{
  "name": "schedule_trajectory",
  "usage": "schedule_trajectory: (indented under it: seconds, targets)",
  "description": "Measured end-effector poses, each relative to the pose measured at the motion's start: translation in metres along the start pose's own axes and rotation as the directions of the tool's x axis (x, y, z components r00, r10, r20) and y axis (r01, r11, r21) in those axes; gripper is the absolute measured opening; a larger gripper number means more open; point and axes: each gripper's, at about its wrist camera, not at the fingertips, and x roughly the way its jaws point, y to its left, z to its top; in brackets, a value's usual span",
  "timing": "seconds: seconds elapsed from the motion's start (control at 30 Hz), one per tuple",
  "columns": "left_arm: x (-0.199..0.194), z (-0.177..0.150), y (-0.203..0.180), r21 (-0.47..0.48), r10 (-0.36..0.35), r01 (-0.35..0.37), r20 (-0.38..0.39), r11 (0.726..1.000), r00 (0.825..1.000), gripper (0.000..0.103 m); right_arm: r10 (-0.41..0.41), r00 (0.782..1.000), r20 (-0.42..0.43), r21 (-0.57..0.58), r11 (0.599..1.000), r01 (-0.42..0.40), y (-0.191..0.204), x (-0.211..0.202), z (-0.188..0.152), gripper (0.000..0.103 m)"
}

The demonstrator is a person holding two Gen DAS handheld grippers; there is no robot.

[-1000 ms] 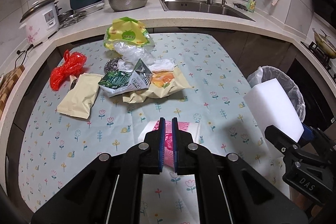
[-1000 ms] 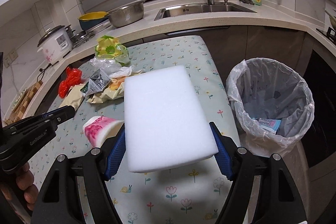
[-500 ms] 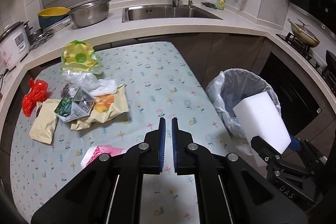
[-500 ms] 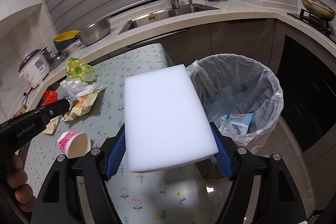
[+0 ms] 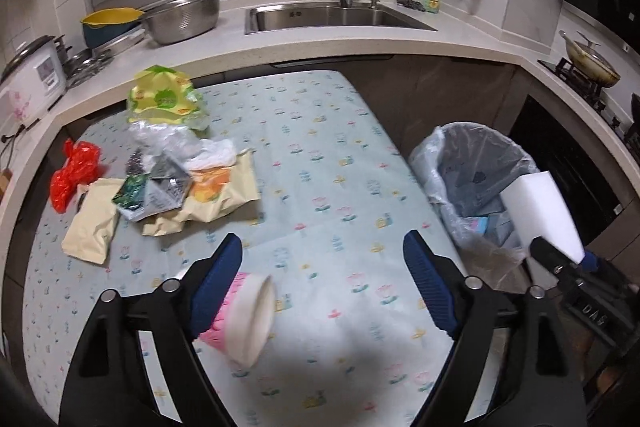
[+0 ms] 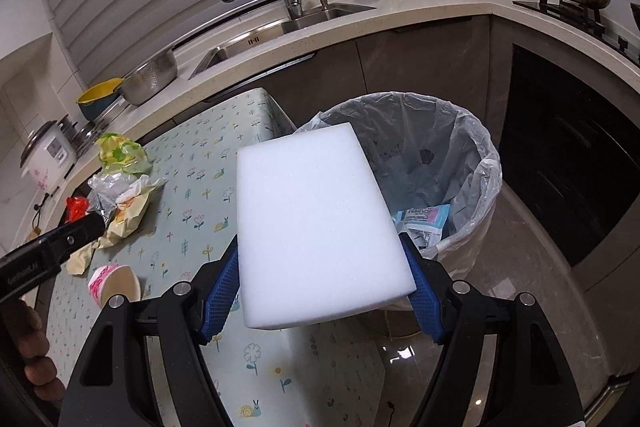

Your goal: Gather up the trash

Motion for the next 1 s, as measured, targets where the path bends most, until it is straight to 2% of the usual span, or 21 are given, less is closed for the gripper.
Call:
schedule_trajectory:
  seconds: [0.07, 0.17, 0.27, 0.4, 0.53, 0.77, 0.8, 0.87, 1.0]
  targets:
    - [0.004, -0.015, 0.018, 0.030, 0.039, -0.038, -0.018, 0.999, 0.999, 0.091, 0.013, 1.000, -0.009, -0.007, 1.000, -0.013, 0.006, 0.002, -0.003, 0.071]
    - [0.010, -0.036, 0.043, 0.069, 0.093, -0.090, -0.036, 0.994, 0.995, 0.091, 0.029, 0.999, -0.021, -0.022, 0.999, -0.030, 0.016, 0.006, -0.007, 0.071]
    - [0.018, -0.048, 0.061, 0.109, 0.086, -0.079, -0.063, 0.991, 0.994, 0.093, 0.043, 0.999, -0.029, -0.034, 0.998, -0.044, 0.024, 0.009, -0.009, 0.071]
    - [0.028, -0.056, 0.075, 0.129, 0.109, -0.099, -0.075, 0.987, 0.991, 0.093, 0.051, 0.998, -0.037, -0.053, 0.997, -0.053, 0.036, 0.012, -0.010, 0.071]
    - [0.038, -0.058, 0.085, 0.097, 0.048, -0.037, -0.108, 0.995, 0.993, 0.093, 0.048, 0.998, -0.050, -0.060, 0.997, -0.051, 0.043, 0.017, -0.011, 0.071]
    - [0.052, -0.058, 0.091, 0.086, -0.002, 0.011, -0.106, 0.996, 0.994, 0.092, 0.043, 0.997, -0.065, -0.065, 0.997, -0.047, 0.050, 0.024, -0.011, 0.071]
    - [0.053, -0.058, 0.089, 0.089, -0.013, 0.023, -0.109, 0.996, 0.994, 0.091, 0.041, 0.997, -0.067, -0.066, 0.997, -0.045, 0.051, 0.025, -0.011, 0.071]
    - [0.054, -0.059, 0.085, 0.102, -0.027, 0.039, -0.113, 0.994, 0.993, 0.080, 0.038, 0.997, -0.068, -0.068, 0.997, -0.043, 0.052, 0.027, -0.011, 0.071]
    - [0.051, -0.060, 0.074, 0.123, -0.035, 0.048, -0.104, 0.991, 0.994, 0.079, 0.037, 0.997, -0.066, -0.067, 0.997, -0.042, 0.053, 0.027, -0.009, 0.071]
